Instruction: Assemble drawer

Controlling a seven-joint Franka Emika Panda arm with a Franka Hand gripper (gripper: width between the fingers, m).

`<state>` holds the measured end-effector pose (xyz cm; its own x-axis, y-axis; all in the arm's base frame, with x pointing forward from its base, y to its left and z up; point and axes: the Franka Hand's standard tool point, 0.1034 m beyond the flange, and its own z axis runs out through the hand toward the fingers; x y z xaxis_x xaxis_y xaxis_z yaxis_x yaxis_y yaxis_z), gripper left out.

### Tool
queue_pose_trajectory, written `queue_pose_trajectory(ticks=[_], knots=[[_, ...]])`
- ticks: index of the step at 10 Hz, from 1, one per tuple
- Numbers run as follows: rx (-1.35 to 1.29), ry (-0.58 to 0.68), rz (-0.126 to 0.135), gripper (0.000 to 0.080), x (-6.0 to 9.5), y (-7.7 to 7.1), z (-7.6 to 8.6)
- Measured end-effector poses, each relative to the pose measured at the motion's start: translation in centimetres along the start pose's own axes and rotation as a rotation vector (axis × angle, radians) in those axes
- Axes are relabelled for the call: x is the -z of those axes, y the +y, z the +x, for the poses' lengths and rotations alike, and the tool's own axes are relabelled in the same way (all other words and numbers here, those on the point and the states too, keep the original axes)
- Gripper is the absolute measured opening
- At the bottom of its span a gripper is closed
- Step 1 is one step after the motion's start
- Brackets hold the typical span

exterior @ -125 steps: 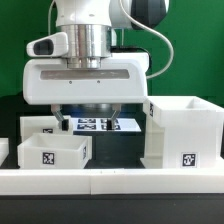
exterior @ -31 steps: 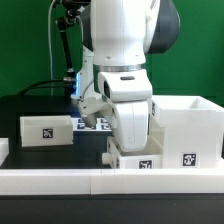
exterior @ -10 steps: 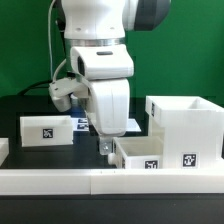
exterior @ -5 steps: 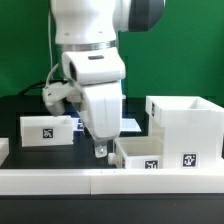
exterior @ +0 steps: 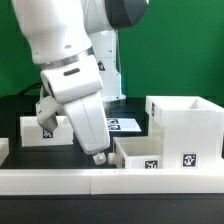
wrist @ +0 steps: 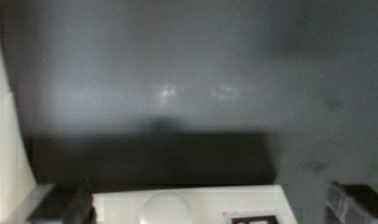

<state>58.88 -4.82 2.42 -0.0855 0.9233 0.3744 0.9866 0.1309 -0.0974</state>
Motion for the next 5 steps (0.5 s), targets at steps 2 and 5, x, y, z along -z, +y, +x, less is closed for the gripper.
queue_pose_trajectory(ticks=[2,5], knots=[[-0.001,-0.002,0.000,0.0649,-0.9,0.4,0.9],[-0.020,0.001,-0.007,0.0649,-1.5,0.9,2.3]])
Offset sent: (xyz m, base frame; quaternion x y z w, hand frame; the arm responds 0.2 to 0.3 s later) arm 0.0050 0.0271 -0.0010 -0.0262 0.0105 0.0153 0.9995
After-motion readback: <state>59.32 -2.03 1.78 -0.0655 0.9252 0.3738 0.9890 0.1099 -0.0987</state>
